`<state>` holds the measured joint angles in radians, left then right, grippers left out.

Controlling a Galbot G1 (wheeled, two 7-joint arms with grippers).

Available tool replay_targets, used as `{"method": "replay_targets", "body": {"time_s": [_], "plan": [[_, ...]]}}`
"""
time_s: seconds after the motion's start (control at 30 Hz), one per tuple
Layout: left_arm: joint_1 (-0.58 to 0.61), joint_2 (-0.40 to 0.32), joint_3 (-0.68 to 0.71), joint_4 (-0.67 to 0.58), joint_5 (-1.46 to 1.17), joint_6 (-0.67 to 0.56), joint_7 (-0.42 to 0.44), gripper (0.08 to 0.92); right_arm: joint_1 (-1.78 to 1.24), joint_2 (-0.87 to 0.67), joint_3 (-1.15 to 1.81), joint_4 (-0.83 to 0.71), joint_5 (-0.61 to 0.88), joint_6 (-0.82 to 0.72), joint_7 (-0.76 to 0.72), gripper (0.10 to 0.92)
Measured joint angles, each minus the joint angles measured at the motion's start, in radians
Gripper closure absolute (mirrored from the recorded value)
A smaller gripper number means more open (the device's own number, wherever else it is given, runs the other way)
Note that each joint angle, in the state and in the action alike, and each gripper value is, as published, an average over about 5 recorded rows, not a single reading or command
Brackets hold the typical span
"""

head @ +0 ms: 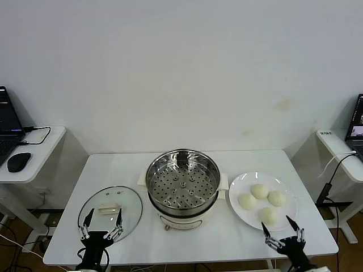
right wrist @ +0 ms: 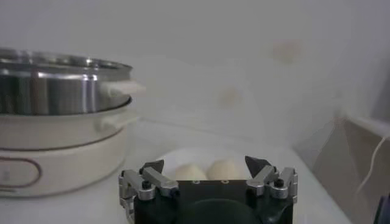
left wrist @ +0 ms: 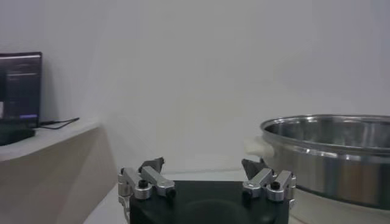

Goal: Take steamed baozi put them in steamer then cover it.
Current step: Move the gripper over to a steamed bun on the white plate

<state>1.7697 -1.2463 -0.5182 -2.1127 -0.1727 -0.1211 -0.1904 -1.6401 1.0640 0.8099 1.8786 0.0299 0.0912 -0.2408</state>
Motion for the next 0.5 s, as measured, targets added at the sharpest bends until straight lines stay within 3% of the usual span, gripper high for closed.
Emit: {"method": "replay_targets", "body": {"time_s": [0.5], "plan": [[0.014, -0.008, -0.006, -0.014, 0.044, 0.043, 0.012, 0.177, 0.402, -0.376, -0.172, -0.197, -0.251, -0.090, -0.286, 0.203]]}}
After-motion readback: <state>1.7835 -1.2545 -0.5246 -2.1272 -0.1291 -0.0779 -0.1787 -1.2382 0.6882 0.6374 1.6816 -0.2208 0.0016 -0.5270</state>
